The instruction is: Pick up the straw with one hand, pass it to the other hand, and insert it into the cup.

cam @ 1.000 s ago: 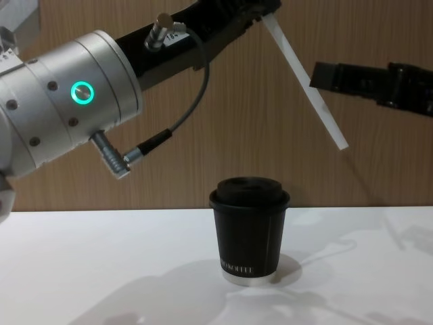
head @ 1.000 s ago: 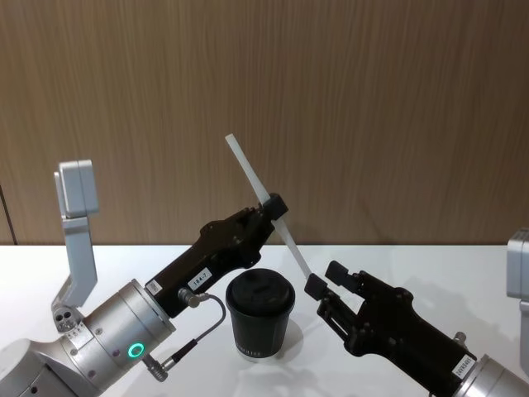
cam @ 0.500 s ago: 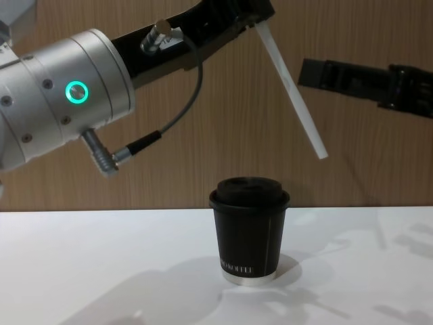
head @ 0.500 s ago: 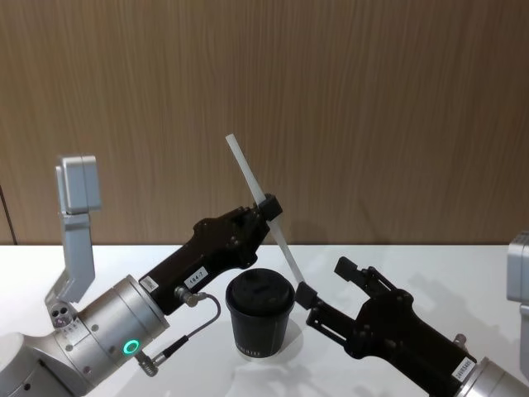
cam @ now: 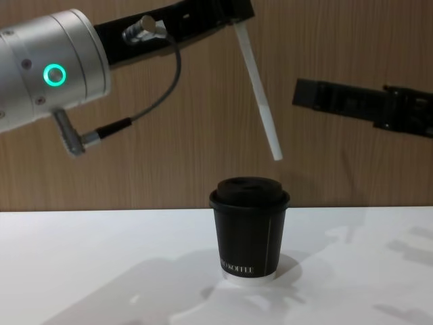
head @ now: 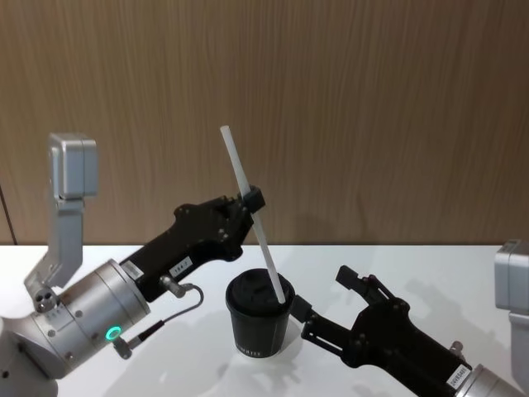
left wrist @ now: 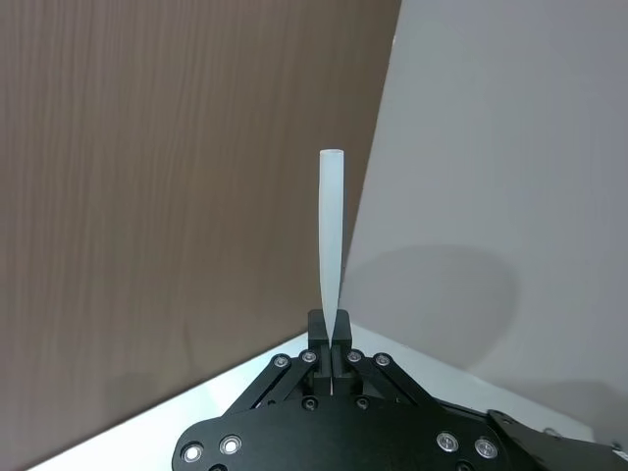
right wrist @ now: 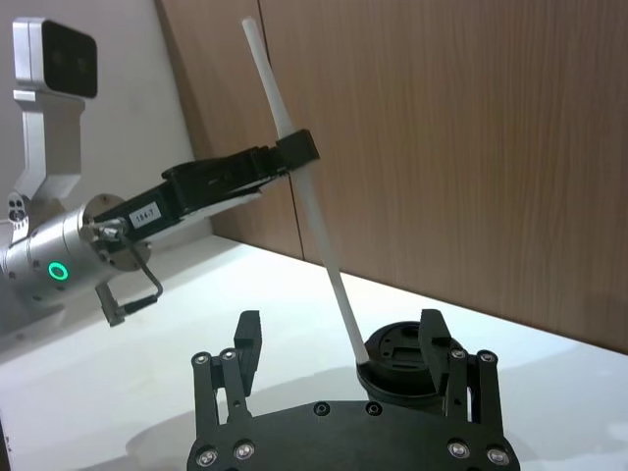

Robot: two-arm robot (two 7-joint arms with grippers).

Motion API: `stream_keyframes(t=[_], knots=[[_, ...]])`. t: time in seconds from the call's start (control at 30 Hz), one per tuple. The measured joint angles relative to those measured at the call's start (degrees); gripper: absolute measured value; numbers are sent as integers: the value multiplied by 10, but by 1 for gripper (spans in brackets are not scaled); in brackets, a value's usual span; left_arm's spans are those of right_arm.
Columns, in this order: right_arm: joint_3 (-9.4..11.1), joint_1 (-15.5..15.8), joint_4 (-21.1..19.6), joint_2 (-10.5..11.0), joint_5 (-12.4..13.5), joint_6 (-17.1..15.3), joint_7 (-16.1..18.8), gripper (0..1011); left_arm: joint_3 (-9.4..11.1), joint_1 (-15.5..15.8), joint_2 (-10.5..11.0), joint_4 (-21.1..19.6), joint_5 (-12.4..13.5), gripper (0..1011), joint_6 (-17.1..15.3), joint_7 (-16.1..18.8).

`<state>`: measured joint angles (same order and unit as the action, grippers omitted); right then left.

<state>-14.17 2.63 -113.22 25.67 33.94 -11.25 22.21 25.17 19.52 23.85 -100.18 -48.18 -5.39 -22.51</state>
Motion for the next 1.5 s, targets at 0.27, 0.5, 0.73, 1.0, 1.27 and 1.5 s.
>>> stream_keyframes(t=[0.27, 0.5, 0.73, 1.0, 1.27, 1.5], knots=[[-8, -1, 5, 7, -3, 0, -1, 1001, -2, 14, 11, -2, 25, 7, 1, 8], [-15, -2, 10, 12, -5, 1, 0, 1001, 0, 26, 14, 5, 49, 7, 3, 14], [-20, -3, 16, 17, -7, 1, -1, 1001, 5, 36, 13, 21, 77, 7, 10, 22], [-26, -4, 25, 21, -8, 1, -4, 1001, 10, 48, 7, 40, 106, 7, 20, 31], [-29, -6, 33, 25, -7, 1, -8, 1001, 15, 60, -3, 58, 135, 8, 27, 43], [-31, -7, 39, 29, -6, 3, -12, 1001, 20, 70, -10, 73, 154, 8, 28, 48]])
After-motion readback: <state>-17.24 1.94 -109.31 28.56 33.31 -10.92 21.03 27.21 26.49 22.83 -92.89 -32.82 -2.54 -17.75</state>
